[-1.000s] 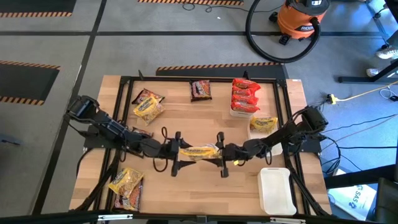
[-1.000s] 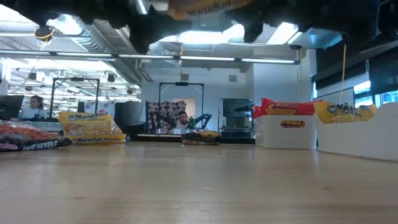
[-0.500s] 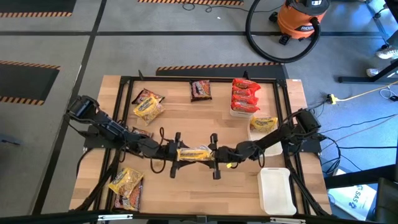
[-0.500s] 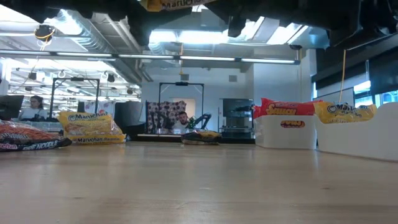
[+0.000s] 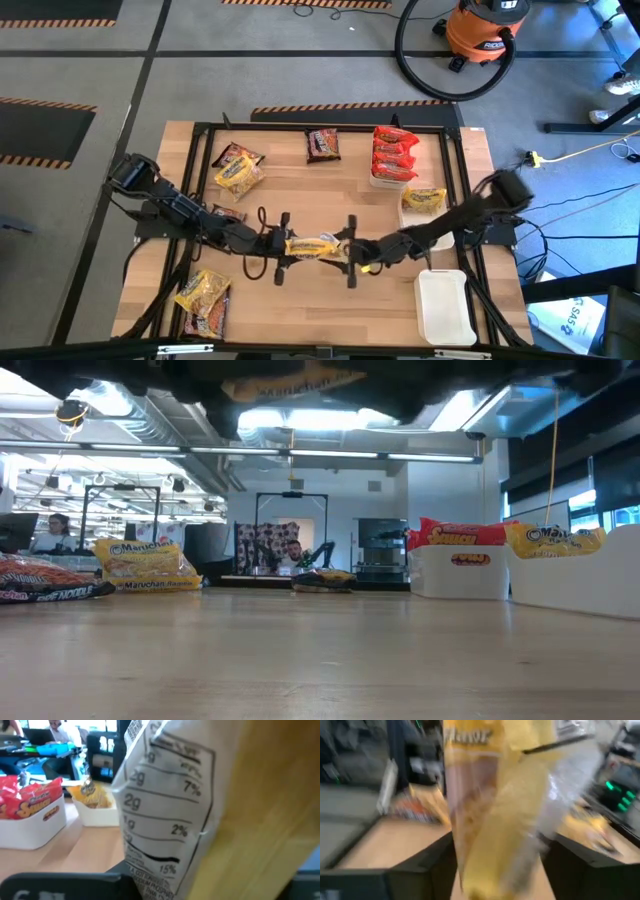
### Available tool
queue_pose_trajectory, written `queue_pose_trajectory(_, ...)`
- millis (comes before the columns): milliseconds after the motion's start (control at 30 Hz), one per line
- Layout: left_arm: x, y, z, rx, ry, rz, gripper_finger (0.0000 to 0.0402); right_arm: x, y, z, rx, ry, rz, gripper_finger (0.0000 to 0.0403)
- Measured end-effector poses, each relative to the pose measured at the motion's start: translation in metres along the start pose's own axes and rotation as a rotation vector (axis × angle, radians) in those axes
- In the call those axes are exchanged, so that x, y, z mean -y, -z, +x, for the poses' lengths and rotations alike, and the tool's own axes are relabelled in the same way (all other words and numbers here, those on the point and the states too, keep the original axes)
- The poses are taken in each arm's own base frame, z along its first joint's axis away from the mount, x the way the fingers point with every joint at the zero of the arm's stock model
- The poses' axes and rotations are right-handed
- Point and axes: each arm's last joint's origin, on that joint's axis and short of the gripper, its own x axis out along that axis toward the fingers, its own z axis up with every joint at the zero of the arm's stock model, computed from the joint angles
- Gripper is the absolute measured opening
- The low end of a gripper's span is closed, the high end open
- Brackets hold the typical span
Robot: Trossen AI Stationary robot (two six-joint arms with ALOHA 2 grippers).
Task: Sort Maruchan noodles
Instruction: Put the yellow noodle pack into the middle white bin
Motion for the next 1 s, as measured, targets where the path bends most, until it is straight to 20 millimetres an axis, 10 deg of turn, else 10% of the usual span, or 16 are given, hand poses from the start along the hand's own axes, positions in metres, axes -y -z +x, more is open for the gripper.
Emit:
queue_pose_trajectory(400,-0.005,0.022,-0.001,-0.210,-0.048,0.114,0.0111,0.000,-0.012,-0.054,-0.352,0.001,0.107,0.0287)
queue_pose_trajectory(767,-0.015,0.023,0.002,-0.236,-0.066,0.113,0.0112,-0.001,-0.106,-0.039,-0.258,-0.018,-0.005,0.0286)
queue_pose_trajectory(1000,-0.024,0.023,0.005,-0.240,-0.072,0.063,0.0112,0.003,-0.136,0.005,-0.394,0.015,-0.053,0.0286)
